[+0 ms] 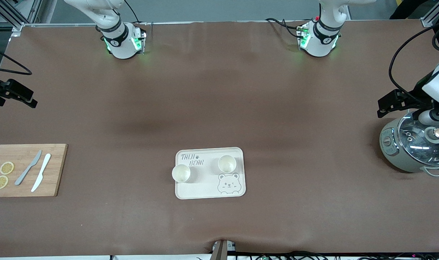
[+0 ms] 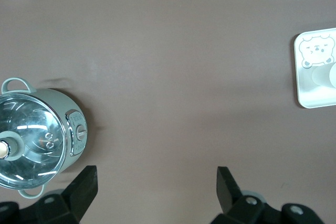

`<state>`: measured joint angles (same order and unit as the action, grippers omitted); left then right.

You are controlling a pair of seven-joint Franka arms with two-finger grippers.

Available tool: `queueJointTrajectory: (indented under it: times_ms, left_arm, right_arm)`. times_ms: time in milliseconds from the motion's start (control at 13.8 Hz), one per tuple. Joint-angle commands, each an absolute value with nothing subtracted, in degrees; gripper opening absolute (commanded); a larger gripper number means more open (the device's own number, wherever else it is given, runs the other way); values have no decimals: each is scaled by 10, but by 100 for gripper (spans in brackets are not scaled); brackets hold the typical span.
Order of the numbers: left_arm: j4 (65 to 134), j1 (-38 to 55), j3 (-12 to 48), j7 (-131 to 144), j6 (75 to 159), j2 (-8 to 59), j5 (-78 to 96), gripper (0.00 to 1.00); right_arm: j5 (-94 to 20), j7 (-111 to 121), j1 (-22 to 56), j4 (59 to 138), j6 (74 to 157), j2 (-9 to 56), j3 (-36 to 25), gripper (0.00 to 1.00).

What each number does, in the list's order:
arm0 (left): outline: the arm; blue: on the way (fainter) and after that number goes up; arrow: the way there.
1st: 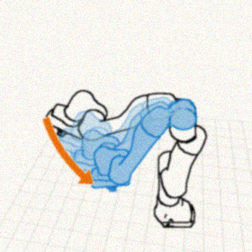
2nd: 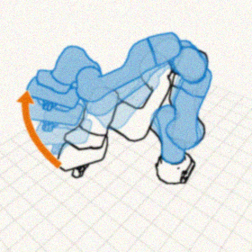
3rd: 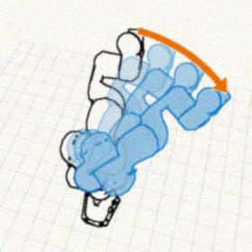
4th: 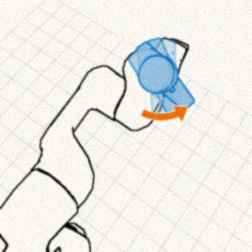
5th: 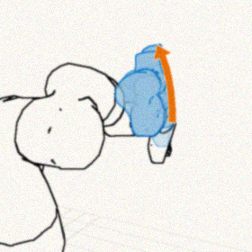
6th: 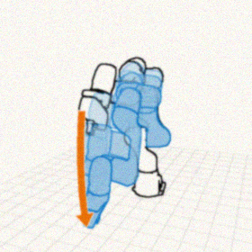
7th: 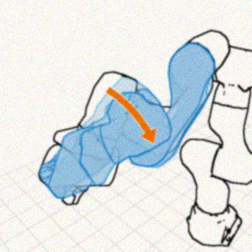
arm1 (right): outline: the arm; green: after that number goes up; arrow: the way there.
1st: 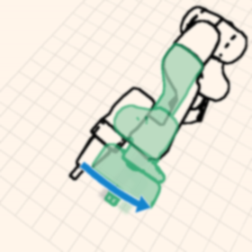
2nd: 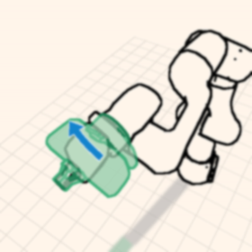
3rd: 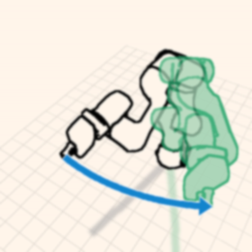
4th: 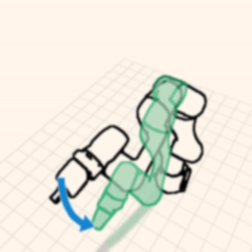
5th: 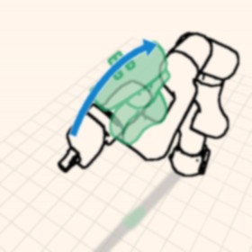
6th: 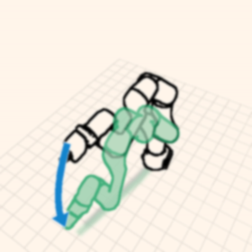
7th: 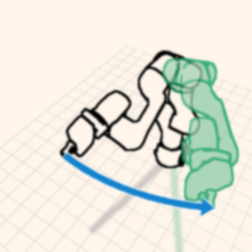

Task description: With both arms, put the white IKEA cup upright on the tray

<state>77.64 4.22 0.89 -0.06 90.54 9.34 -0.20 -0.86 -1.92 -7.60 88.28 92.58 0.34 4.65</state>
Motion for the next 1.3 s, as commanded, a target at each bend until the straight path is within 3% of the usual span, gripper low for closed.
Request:
queueJointTrajectory:
  times_ms: [0, 1230]
  left_arm:
    - [782, 40, 9, 6, 913, 89, 0, 100]
    - [781, 34, 9, 6, 933, 93, -5, 100]
  right_arm:
    - [-8, -14, -78, 872, 917, 6, 49, 100]
    - [-3, -13, -76, 872, 916, 6, 49, 100]
